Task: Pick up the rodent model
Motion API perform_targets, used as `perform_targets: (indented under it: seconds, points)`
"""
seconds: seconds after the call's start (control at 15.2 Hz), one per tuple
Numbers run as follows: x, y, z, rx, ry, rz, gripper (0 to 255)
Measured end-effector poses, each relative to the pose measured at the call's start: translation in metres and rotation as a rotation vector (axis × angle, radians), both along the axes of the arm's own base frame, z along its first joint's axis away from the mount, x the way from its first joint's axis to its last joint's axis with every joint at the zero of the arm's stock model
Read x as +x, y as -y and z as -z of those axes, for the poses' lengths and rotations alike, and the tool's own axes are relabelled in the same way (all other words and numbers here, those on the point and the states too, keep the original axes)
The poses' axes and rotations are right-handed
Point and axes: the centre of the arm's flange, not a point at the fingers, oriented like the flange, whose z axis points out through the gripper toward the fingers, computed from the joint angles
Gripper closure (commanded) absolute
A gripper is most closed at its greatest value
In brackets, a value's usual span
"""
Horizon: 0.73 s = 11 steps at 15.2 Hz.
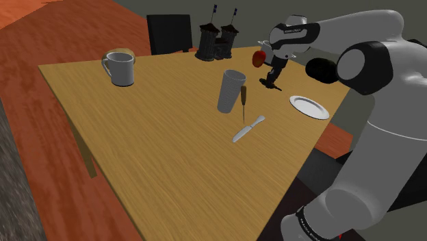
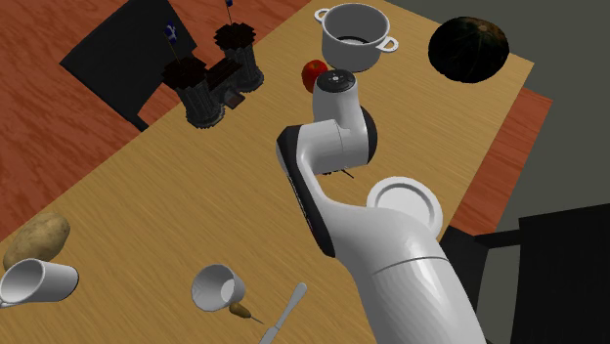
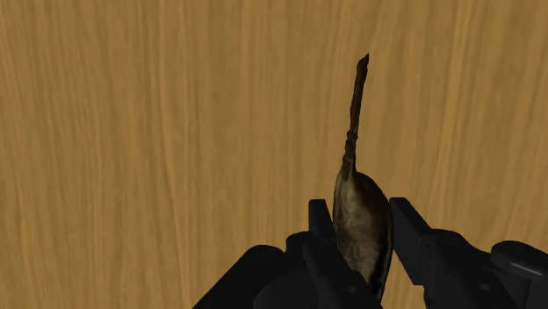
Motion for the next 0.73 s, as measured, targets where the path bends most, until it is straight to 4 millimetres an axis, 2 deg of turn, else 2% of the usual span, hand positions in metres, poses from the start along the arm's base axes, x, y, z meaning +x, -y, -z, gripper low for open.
perform_targets:
  seconds: [0.4,0.73]
  points:
    - [0.000,0.000,0.000,0.000,0.000,0.000,255]
    - [0.000,0.001,-0.021,0.000,0.000,0.000,255]
